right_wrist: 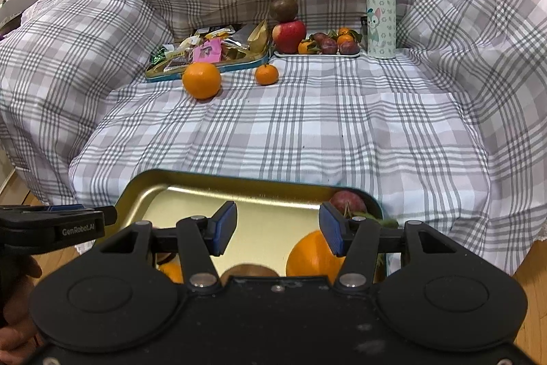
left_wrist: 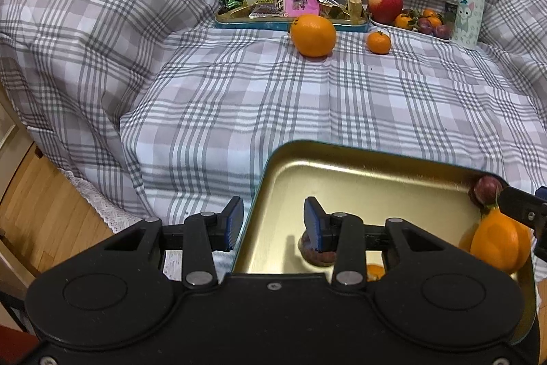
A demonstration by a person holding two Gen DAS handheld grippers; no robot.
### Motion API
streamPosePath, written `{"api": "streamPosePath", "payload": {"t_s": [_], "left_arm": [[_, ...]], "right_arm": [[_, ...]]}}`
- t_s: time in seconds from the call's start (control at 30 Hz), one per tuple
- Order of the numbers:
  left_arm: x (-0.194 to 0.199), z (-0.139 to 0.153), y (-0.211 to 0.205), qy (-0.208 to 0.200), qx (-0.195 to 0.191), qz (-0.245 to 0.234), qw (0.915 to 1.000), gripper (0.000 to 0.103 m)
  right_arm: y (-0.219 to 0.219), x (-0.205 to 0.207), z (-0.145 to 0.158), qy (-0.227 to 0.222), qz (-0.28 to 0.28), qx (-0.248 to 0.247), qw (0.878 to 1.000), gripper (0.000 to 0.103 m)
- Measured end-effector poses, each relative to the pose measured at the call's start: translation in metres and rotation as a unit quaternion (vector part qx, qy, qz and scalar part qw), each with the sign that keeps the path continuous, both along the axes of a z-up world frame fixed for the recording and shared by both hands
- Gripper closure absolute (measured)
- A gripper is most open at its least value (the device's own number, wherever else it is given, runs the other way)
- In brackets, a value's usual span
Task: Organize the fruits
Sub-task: 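Lift both open tools and reach toward a mandarin and a large orange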
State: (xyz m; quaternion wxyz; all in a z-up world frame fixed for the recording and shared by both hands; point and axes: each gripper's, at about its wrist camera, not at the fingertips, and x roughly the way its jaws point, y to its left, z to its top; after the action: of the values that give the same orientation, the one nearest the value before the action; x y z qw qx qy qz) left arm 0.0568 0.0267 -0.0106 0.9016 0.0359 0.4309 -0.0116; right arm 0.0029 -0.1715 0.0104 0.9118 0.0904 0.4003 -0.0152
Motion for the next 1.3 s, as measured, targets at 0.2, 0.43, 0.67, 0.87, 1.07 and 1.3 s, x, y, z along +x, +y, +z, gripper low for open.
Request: {"api": "streamPosePath", "payload": {"t_s": [0.2,0.43,0.67,0.87,1.07,1.3], "left_arm": [[0.020,0.005,-0.002,-0.001,-0.004,-0.001,1.0000,0.055],[0.048,0.004,-0.010,0.007,0.002,-0.006,1.0000,0.055],[0.082,-0.003,-0.017,0.023,0.004,-0.014,0.9996,0.055],[0.117,-0.008,-0.018,0.029,0.004,-0.008,0.9995,0.055],[0.160,-0.012,-0.013,0.030,0.008,0.018,0.9994,0.055],[0.214,-0.016,-0.004,0.032,0.002,0.056,0.9979,0.055]], "right_arm": [[-0.001,0.022,0.001,0.004,-0.001,0.007,1.000,0.046],[-0.005,0.054,-0.006,0.023,-0.004,0.012,1.000,0.047],[-0.014,0.086,-0.018,0.048,-0.009,0.008,0.999,0.047],[-0.019,0.112,-0.026,0.061,-0.012,0.003,0.998,0.047],[-0.018,0.139,-0.030,0.063,-0.003,-0.007,0.998,0.046],[-0.014,0.167,-0.035,0.068,0.009,-0.014,0.998,0.047]]}}
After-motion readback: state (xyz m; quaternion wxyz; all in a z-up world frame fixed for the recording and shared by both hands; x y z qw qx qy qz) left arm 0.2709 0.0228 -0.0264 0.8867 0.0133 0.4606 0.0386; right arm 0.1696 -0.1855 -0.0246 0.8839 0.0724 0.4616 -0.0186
